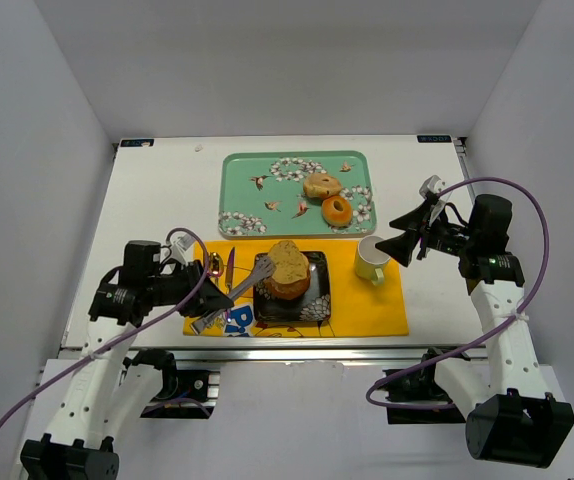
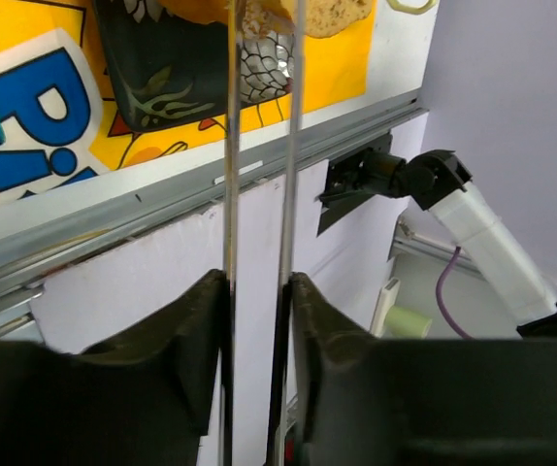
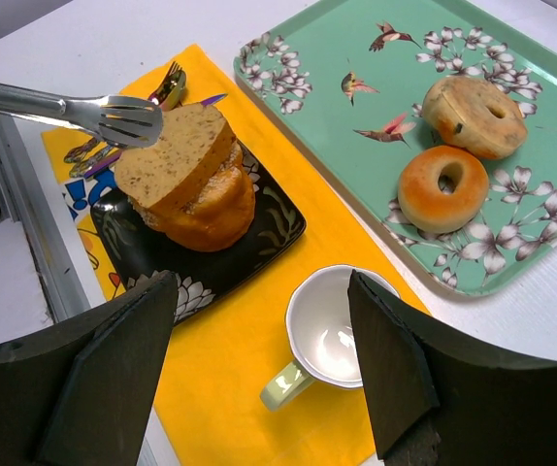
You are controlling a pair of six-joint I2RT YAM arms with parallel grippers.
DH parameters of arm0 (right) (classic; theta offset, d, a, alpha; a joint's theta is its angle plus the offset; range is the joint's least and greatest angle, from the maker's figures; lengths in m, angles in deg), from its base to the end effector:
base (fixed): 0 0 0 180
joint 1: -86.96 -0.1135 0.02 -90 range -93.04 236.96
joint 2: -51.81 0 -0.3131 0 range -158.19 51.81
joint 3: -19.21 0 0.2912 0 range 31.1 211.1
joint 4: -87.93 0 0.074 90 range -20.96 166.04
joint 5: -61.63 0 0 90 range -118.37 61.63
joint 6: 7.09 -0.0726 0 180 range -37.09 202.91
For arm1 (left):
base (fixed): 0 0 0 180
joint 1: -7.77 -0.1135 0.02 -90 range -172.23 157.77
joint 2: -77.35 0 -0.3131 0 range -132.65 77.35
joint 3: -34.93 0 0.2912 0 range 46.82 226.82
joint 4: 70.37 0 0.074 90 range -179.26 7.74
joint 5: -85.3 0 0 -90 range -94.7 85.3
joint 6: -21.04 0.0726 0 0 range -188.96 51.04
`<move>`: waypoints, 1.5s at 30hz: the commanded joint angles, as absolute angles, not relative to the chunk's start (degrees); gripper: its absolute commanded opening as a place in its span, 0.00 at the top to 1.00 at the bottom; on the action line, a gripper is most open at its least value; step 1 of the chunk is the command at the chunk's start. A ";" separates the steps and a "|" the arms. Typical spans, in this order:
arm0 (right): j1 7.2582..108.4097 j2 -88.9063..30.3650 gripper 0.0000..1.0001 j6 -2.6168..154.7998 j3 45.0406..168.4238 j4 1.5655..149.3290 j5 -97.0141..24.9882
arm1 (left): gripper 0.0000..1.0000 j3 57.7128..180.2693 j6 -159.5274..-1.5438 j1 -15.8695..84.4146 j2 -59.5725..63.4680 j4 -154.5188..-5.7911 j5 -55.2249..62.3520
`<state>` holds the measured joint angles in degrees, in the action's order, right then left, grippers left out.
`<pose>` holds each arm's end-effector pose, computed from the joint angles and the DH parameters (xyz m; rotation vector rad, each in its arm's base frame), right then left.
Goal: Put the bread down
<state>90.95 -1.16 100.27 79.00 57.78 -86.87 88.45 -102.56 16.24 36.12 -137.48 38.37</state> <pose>0.2271 0.0462 0.3537 -0.8333 1.6420 0.7403 0.1334 -0.0700 0.2780 -0.2449 2.5748 -1.2373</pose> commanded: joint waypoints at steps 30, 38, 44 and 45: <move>90.74 -0.13 0.24 101.45 78.65 58.20 -88.75 | 0.84 101.14 -102.73 16.30 30.00 -131.52 -6.76; 90.74 0.30 0.24 104.96 79.44 56.80 -89.37 | 0.92 92.09 -71.78 7.97 8.85 -93.97 -17.12; 90.74 1.18 0.24 104.09 77.95 57.15 -89.72 | 0.91 91.03 -61.58 -2.94 -3.49 -85.78 1.27; 90.74 1.36 0.24 104.09 77.86 57.06 -89.46 | 0.90 90.86 -61.23 -4.08 -5.33 -84.73 2.67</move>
